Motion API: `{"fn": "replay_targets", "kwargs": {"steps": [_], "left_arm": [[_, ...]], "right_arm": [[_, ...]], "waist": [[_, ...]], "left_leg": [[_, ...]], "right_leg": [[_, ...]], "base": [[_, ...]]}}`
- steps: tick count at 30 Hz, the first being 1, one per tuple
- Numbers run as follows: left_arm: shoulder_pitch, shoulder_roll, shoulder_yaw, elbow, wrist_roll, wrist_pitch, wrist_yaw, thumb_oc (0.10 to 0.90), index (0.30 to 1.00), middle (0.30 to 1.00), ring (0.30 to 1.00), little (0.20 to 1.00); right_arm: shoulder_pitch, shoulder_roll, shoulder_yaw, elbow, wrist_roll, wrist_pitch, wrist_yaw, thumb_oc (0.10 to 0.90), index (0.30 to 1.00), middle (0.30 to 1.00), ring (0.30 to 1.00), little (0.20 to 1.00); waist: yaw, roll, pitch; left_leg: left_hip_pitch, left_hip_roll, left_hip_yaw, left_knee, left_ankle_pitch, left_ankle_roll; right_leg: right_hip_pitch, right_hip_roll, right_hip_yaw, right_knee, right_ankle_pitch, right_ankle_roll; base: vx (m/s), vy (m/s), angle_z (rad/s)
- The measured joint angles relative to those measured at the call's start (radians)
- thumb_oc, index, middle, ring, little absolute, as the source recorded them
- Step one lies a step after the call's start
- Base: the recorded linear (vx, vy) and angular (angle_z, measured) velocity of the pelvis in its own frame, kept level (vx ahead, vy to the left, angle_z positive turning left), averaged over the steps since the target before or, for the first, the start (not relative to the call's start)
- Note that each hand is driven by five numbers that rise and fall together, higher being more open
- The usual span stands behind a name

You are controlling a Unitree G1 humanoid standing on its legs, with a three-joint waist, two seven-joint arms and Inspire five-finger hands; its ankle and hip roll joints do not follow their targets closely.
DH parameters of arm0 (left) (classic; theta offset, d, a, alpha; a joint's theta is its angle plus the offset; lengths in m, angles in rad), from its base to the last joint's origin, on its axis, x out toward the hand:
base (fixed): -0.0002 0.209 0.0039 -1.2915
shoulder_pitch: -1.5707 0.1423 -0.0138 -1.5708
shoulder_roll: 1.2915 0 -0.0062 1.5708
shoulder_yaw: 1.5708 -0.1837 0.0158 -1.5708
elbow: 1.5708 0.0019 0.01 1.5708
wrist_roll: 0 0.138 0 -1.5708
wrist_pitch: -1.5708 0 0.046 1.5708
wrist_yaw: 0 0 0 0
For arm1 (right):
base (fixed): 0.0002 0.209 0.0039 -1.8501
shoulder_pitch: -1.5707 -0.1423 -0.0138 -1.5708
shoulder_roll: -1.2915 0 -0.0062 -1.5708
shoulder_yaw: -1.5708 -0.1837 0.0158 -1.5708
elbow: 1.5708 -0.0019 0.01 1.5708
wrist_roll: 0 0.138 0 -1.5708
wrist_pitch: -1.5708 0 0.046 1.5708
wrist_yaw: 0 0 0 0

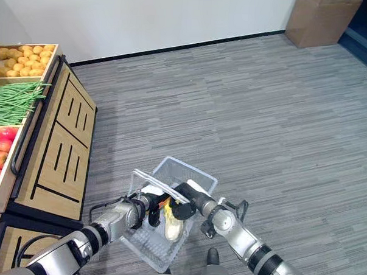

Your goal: Get the vegetables into the basket

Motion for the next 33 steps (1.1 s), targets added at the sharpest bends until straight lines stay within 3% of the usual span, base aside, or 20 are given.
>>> {"fn": "replay_targets", "kwargs": {"steps": [3,7,13,17,21,22,23,26,29,30,33], "left_arm": [[0.084,0.027,0.109,-0.072,-0.086,-0.003,0.012,0.900,1.000,1.000,1.000,1.000],[0.149,0.123,0.142,-0.112,-0.161,0.001,-0.001,0.900,1.000,1.000,1.000,1.000],[0.286,0.209,0.258,-0.237,-0.255,-0.007,-0.034,0.900,1.000,1.000,1.000,1.000],[0.346,0.219,0.333,-0.227,-0.312,-0.020,-0.041,0.900,1.000,1.000,1.000,1.000],[0.356,0.173,0.371,-0.105,-0.349,-0.010,-0.033,0.900,1.000,1.000,1.000,1.000],[0.352,0.130,0.406,-0.025,-0.375,-0.027,-0.025,0.900,1.000,1.000,1.000,1.000],[0.339,0.088,0.426,0.046,-0.400,-0.018,-0.009,0.900,1.000,1.000,1.000,1.000],[0.270,-0.012,0.447,0.397,-0.412,-0.014,0.031,0.900,1.000,1.000,1.000,1.000],[0.301,-0.027,0.447,0.457,-0.416,0.020,0.036,0.900,1.000,1.000,1.000,1.000],[0.301,-0.072,0.563,0.543,-0.452,0.023,0.075,0.900,1.000,1.000,1.000,1.000],[0.318,-0.068,0.554,0.560,-0.471,0.025,0.089,0.900,1.000,1.000,1.000,1.000]], "right_arm": [[0.062,0.019,-0.103,0.095,-0.049,0.005,-0.020,0.400,0.300,0.300,0.300,0.300],[0.079,0.000,-0.167,0.189,-0.150,0.021,-0.040,0.400,0.300,0.300,0.300,0.300],[0.133,-0.010,-0.330,0.300,-0.187,0.004,-0.063,0.400,0.300,0.300,0.300,0.300],[0.154,-0.015,-0.403,0.425,-0.193,0.001,-0.087,0.400,0.300,0.300,0.300,0.300],[0.171,-0.010,-0.438,0.503,-0.187,-0.005,-0.106,0.400,0.300,0.300,0.300,0.300],[0.172,-0.003,-0.461,0.530,-0.186,-0.022,-0.111,0.400,0.300,0.300,0.300,0.300],[0.171,0.002,-0.469,0.550,-0.184,-0.017,-0.118,0.400,0.300,0.300,0.300,0.300],[0.146,0.032,-0.474,0.653,-0.173,-0.031,-0.141,0.400,0.300,0.300,0.300,0.300],[0.148,0.054,-0.473,0.675,-0.145,-0.042,-0.147,0.400,0.300,0.300,0.300,0.300],[0.128,0.089,-0.476,0.744,-0.133,-0.049,-0.165,0.400,0.300,0.300,0.300,0.300],[0.133,0.132,-0.476,0.786,-0.096,-0.058,-0.168,0.400,0.300,0.300,0.300,0.300]], "waist": [[0.019,0.000,0.000],[0.029,0.001,0.000],[0.046,0.001,0.000],[0.058,0.001,-0.001],[0.057,0.001,-0.005],[0.059,-0.004,-0.013],[0.058,0.008,-0.026],[0.048,-0.002,-0.035],[0.040,-0.009,-0.036],[0.044,-0.022,-0.045],[0.060,-0.035,-0.056]], "left_leg": [[0.005,0.001,-0.013,0.000,0.000,0.000],[0.005,0.000,-0.016,-0.001,0.000,0.000],[0.002,0.000,-0.034,-0.001,0.001,-0.001],[-0.002,-0.001,-0.058,-0.001,0.005,-0.007],[-0.014,0.000,-0.071,-0.001,0.009,-0.013],[-0.023,0.000,-0.072,-0.001,0.008,-0.014],[-0.025,-0.001,-0.073,-0.001,0.008,-0.015],[-0.030,0.001,-0.073,-0.001,0.008,-0.015],[-0.043,0.003,-0.072,-0.001,0.010,-0.016],[-0.041,0.004,-0.072,-0.001,0.010,-0.017],[-0.039,0.005,-0.069,-0.001,0.010,-0.017]], "right_leg": [[0.011,0.000,-0.009,0.000,-0.002,-0.001],[0.012,-0.001,-0.014,-0.001,-0.002,-0.001],[0.019,-0.003,-0.033,-0.004,-0.003,0.000],[0.025,-0.005,-0.052,-0.005,-0.005,0.001],[0.019,-0.006,-0.063,-0.005,-0.007,0.000],[0.010,-0.006,-0.064,-0.005,-0.007,0.000],[0.009,-0.007,-0.066,-0.005,-0.007,0.000],[0.003,-0.005,-0.066,-0.005,-0.008,0.000],[-0.011,-0.003,-0.064,-0.005,-0.008,-0.002],[-0.010,-0.001,-0.064,-0.004,-0.009,-0.003],[-0.009,-0.001,-0.061,-0.005,-0.011,-0.006]], "base": [[0.00,-0.009,0.15],[0.00,-0.001,0.01],[0.01,-0.001,0.10],[0.00,-0.005,0.16],[0.00,-0.003,0.09],[0.00,0.000,0.00],[0.00,0.000,0.00],[0.00,0.000,0.00],[0.02,-0.051,-0.01],[0.03,-0.054,0.02],[0.03,-0.056,-0.02]]}}
